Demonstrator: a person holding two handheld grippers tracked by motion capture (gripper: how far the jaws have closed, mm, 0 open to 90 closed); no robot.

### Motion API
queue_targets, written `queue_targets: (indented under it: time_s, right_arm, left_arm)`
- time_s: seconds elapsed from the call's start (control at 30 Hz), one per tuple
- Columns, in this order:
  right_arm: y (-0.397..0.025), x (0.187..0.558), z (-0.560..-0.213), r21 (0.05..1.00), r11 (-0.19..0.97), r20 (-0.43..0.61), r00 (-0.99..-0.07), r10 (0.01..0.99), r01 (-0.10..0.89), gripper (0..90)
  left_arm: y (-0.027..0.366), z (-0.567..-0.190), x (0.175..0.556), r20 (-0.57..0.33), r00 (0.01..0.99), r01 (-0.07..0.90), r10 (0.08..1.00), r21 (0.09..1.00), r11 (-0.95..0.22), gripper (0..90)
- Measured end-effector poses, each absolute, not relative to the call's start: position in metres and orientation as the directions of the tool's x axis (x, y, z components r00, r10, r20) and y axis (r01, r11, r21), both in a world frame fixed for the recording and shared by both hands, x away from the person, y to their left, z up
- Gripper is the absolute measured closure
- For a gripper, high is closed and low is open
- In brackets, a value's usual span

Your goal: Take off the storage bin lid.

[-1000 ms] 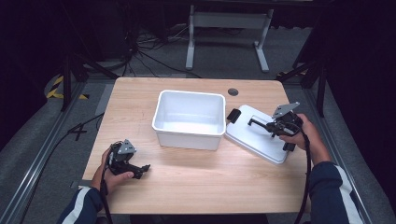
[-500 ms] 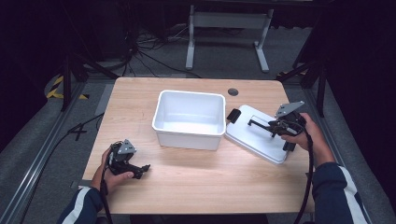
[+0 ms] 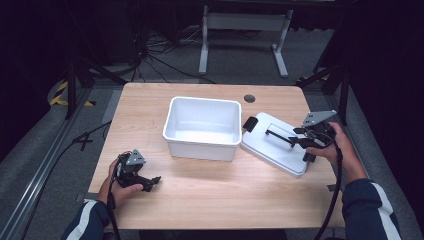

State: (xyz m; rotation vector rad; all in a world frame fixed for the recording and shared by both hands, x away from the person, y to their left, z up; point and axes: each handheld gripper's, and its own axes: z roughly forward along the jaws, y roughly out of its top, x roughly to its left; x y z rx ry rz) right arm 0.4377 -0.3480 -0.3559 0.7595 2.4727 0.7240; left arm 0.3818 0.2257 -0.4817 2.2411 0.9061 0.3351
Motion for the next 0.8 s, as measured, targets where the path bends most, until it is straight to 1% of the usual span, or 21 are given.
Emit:
queue_targets:
  time_s: [0.27,0.5,0.6,0.63,0.67,0.7,0.8]
  right_arm:
    - [-0.355,0.418,-0.35,0.61,0.7,-0.264,-0.737,0.622,0.372,56.0]
    - [-0.36,0.401,-0.352,0.623,0.686,-0.263,-0.725,0.637,0.377,52.0]
    - [-0.362,0.396,-0.353,0.627,0.683,-0.267,-0.719,0.641,0.376,49.4]
    - [-0.364,0.392,-0.355,0.632,0.67,-0.257,-0.711,0.654,0.388,46.1]
    - [-0.364,0.392,-0.355,0.632,0.67,-0.257,-0.711,0.654,0.388,46.1]
    - [-0.367,0.389,-0.356,0.642,0.658,-0.251,-0.702,0.666,0.394,43.4]
    - [-0.369,0.385,-0.359,0.65,0.65,-0.247,-0.7,0.67,0.393,40.7]
  left_arm:
    - [0.226,-0.482,0.382,-0.017,0.724,0.513,0.69,0.682,-0.521,0.3]
    - [0.226,-0.482,0.382,-0.017,0.723,0.513,0.69,0.682,-0.521,0.3]
    - [0.226,-0.482,0.382,-0.017,0.723,0.513,0.69,0.682,-0.521,0.3]
    - [0.226,-0.482,0.382,-0.017,0.724,0.513,0.69,0.682,-0.521,0.3]
    - [0.226,-0.482,0.382,-0.017,0.724,0.513,0.69,0.682,-0.521,0.3]
    - [0.226,-0.482,0.382,-0.017,0.724,0.513,0.69,0.682,-0.521,0.3]
    - [0.226,-0.482,0.382,-0.018,0.723,0.513,0.69,0.682,-0.52,0.3]
